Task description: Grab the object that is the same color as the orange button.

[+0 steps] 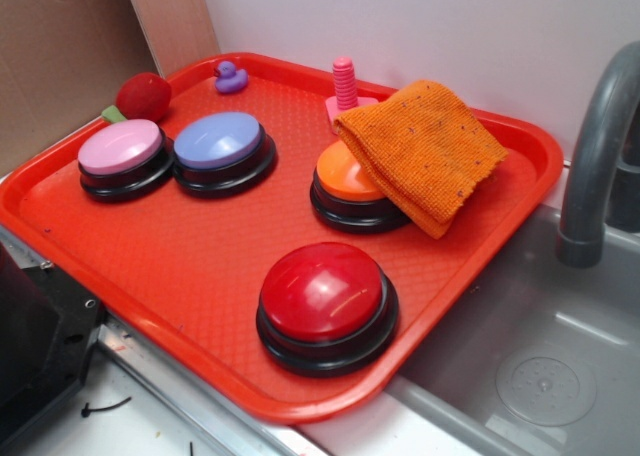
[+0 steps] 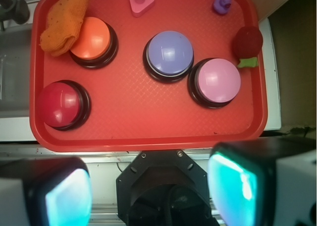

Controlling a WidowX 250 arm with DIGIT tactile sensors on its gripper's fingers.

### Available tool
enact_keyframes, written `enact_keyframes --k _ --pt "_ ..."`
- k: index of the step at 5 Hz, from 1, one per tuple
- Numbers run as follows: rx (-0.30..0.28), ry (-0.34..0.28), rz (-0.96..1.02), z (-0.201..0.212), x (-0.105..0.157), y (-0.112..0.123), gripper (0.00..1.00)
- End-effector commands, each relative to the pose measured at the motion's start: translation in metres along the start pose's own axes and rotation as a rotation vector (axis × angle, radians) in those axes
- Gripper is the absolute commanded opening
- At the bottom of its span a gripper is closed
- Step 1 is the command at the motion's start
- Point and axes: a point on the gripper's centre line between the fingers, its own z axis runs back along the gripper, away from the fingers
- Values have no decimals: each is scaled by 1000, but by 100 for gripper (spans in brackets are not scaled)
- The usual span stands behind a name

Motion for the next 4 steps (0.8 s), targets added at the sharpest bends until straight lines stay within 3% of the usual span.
enact_keyframes --k 1,2,3,4 --pt "0 0 0 0 0 0 100" --pt "-4 -37 34 -10 17 -11 100" --pt "35 -45 53 -32 48 -24 100" --pt "-22 -51 24 -52 79 -37 100"
